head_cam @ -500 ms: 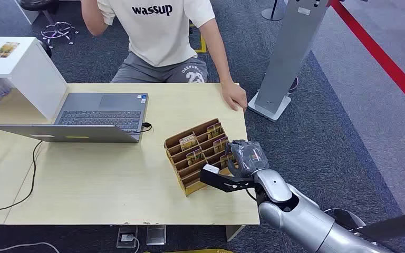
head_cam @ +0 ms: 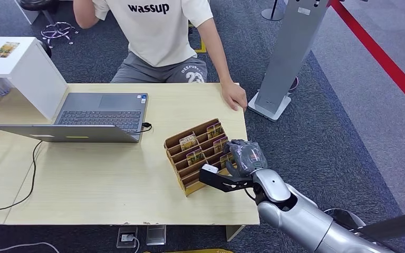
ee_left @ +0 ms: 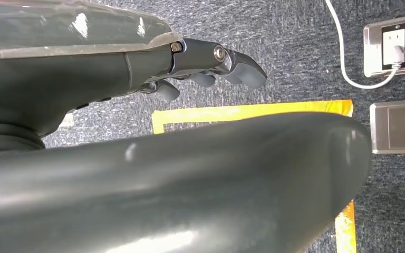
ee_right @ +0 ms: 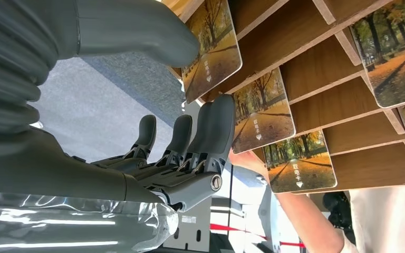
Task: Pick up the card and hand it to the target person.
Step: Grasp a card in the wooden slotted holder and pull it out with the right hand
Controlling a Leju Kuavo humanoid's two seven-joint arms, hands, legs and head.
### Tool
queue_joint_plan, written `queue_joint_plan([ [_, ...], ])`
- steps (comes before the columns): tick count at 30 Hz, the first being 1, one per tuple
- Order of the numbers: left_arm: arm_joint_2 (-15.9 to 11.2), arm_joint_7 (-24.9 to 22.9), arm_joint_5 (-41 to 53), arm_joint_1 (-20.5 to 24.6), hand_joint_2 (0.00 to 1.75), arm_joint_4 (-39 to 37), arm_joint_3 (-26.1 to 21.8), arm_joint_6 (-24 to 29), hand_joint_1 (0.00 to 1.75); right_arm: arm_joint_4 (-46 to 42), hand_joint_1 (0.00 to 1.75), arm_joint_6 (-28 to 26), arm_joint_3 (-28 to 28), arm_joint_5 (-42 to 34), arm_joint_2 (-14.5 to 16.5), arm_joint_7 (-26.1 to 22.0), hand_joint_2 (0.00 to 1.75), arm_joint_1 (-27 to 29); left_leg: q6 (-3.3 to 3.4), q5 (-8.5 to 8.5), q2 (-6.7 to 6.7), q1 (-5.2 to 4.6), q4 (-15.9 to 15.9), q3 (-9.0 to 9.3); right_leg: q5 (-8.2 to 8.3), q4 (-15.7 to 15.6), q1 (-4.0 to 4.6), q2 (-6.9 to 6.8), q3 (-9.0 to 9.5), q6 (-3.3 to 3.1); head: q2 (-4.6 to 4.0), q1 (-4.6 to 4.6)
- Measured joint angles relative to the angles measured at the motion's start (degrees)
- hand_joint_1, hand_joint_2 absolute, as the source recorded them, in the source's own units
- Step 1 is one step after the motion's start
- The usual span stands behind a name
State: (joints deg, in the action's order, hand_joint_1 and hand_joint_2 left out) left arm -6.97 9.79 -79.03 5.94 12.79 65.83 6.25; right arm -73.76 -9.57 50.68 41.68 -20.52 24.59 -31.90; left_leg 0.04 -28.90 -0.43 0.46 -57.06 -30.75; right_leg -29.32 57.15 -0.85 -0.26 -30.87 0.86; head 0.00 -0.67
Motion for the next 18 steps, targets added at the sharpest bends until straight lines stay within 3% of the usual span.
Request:
queue_joint_plan([
  [18,0.0,0.0,0.0,0.0,0.00,0.0,0.0,-0.2,0.00,0.7,0.92,0.0,0.2,-1.1,0.0,0.4,1.75,0.0,0.00,0.00,0.00,0.00,0.0,0.01,0.00,0.0,0.00,0.00,0.00,0.00,-0.02,-0.01],
])
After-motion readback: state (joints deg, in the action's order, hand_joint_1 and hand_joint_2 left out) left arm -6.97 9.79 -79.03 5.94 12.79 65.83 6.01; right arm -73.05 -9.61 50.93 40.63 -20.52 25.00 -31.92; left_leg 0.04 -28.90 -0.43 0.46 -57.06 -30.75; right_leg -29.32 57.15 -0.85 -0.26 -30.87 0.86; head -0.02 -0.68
